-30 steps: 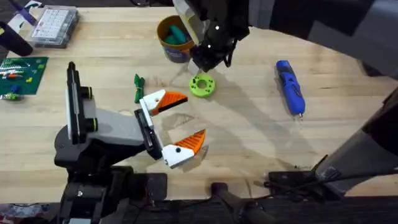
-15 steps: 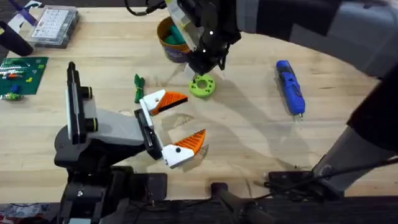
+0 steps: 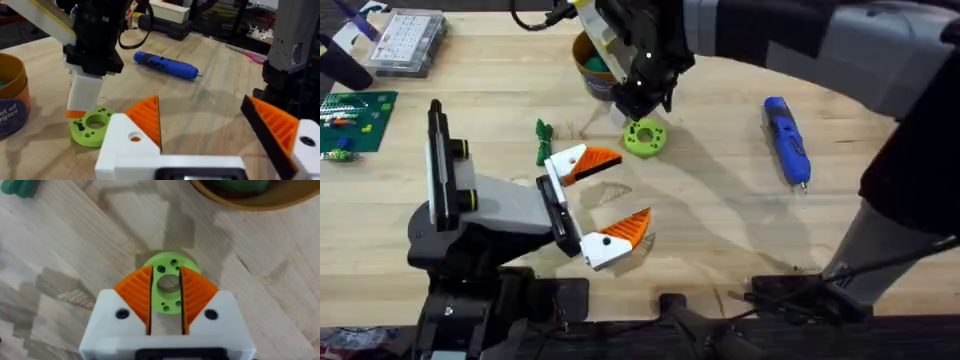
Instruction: Pick up the gripper from the table and insert it into the empty holder that is missing its gripper. Then pick up a screw, insert it into the mounting hole, and use the screwdriver to tighten it. Finally, clean up the table by picking up the vegetable and placing it into the bucket.
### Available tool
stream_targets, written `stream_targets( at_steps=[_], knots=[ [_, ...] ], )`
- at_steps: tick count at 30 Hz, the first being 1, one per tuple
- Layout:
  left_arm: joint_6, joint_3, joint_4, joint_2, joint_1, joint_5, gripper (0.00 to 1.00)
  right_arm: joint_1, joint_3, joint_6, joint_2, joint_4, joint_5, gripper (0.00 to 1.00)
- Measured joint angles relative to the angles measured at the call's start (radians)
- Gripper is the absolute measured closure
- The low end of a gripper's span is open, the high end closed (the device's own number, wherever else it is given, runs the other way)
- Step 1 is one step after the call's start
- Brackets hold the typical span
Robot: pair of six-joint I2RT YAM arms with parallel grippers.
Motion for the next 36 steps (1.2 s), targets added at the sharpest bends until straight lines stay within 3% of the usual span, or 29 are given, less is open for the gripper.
stream_targets(
  at_steps=[36],
  knots=[
    [0.0, 0.0, 0.0, 0.0, 0.0, 0.0, 0.015, 0.018, 0.002, -0.007, 0.067, -0.014, 0.0, 0.696]
  ],
)
